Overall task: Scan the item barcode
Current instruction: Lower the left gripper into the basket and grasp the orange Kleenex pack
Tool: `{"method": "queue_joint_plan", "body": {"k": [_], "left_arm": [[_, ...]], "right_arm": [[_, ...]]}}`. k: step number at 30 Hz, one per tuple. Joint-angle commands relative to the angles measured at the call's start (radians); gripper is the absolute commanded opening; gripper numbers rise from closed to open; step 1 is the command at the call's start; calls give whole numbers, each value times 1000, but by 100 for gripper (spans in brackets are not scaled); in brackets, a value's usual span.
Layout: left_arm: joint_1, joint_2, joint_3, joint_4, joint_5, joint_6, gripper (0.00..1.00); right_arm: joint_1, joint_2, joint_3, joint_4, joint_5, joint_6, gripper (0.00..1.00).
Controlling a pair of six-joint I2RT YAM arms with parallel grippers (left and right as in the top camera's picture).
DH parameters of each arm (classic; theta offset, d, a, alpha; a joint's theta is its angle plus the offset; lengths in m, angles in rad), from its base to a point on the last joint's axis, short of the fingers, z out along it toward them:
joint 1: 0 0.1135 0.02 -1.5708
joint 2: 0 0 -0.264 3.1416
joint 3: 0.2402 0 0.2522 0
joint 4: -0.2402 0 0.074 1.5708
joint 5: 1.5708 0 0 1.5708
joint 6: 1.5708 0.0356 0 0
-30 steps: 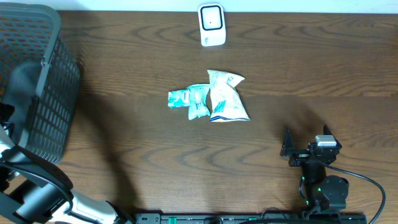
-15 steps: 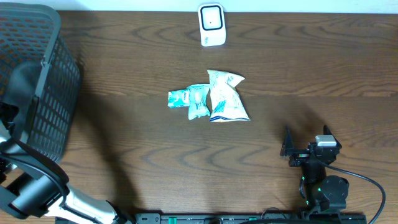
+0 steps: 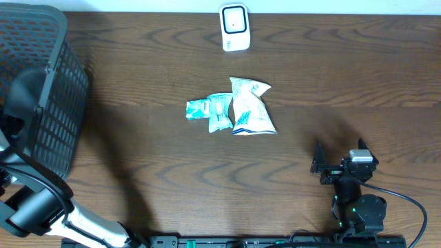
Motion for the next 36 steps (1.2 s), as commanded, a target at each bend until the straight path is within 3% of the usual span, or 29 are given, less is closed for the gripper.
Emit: {"method": "queue_joint_plan", "body": {"k": [1, 16, 25, 36], "left_arm": [[1, 19, -5, 1, -6, 12, 98], [38, 42, -5, 16, -5, 12, 98], [60, 126, -5, 77, 116, 85, 98], [67, 186, -5, 94, 121, 83, 99]], "right_arm": [[4, -5, -2, -4, 5, -8, 99], [4, -5, -2, -4, 5, -8, 99], [4, -5, -2, -4, 5, -8, 99], [4, -5, -2, -4, 5, -8, 99]]}}
